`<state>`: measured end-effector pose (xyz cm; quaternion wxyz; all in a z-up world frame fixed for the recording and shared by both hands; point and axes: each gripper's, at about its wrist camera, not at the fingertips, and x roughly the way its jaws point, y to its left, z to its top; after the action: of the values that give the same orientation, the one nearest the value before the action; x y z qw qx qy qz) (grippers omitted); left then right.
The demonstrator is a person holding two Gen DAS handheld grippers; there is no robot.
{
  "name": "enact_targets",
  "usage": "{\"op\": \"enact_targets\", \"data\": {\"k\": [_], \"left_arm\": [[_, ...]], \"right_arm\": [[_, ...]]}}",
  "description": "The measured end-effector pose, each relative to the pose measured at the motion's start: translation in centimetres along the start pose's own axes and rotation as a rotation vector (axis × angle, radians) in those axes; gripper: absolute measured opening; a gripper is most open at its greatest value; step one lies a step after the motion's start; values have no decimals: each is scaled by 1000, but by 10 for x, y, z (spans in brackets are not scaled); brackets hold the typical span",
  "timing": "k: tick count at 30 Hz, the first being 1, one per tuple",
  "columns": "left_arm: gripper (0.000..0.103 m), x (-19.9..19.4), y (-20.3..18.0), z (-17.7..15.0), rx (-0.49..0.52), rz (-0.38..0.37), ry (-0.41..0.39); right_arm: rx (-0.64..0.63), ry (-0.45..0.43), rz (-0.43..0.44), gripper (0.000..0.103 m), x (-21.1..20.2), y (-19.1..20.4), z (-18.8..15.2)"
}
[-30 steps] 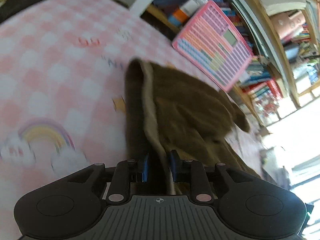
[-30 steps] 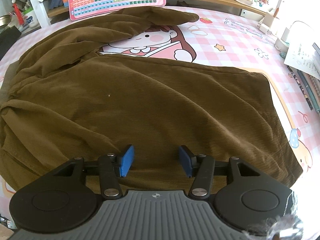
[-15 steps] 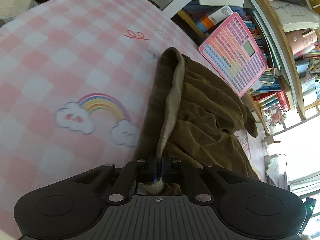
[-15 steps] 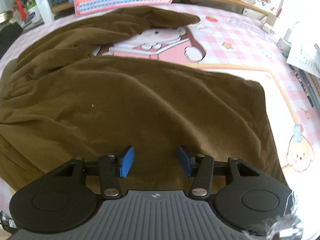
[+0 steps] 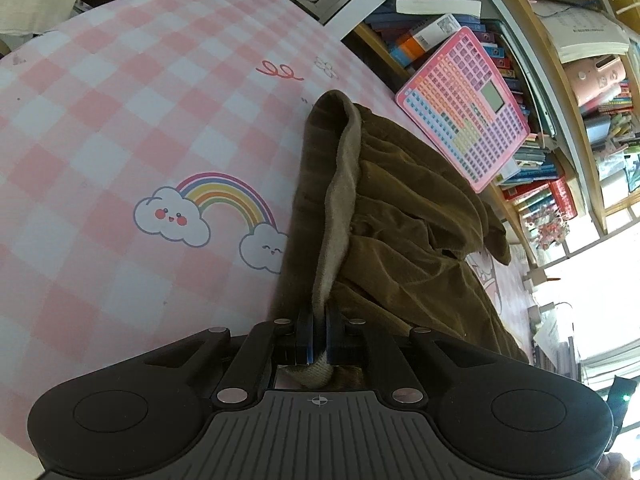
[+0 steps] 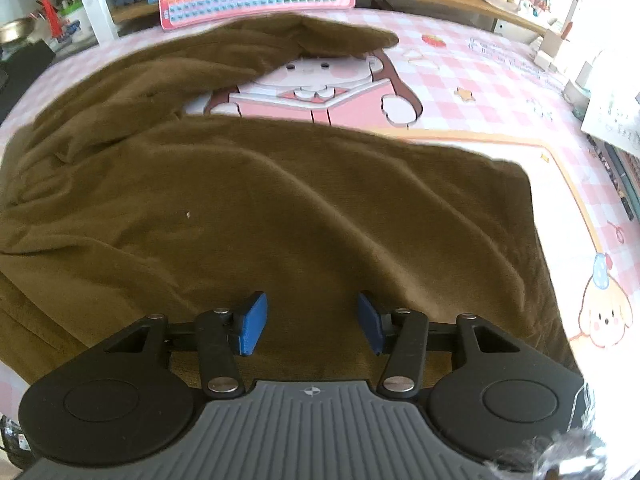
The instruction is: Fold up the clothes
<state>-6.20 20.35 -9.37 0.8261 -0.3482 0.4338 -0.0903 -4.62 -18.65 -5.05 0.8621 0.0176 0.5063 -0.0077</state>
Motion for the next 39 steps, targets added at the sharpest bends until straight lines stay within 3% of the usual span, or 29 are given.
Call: {"op": "enact_targets", "data": {"k": [10, 16, 20, 23, 27, 30, 33, 39], "left_arm": [[12, -28, -24, -6, 12, 85, -209], [22, -31, -66, -34, 26, 182, -290], [24, -14, -109, -64, -8, 248, -310], [36, 7, -145, -89, -24, 283, -316], [37, 30, -188, -117, -50, 276, -296], [39, 43, -214, -129, 1, 290, -257], [42, 46, -231, -133, 47, 324, -258], [46, 42, -246, -144, 37, 361, -282]], "right_arm": [[-81, -106, 66, 48, -2, -43, 59], [-181, -153, 146, 50, 17, -88, 98], [-276, -182, 221, 52, 34, -120, 130], [-351, -203, 278, 53, 47, -137, 150], [-409, -203, 330, 53, 62, -147, 171], [-444, -199, 373, 59, 72, -151, 184], [-475, -192, 412, 59, 82, -155, 196], [-519, -186, 437, 59, 100, -158, 212]]}}
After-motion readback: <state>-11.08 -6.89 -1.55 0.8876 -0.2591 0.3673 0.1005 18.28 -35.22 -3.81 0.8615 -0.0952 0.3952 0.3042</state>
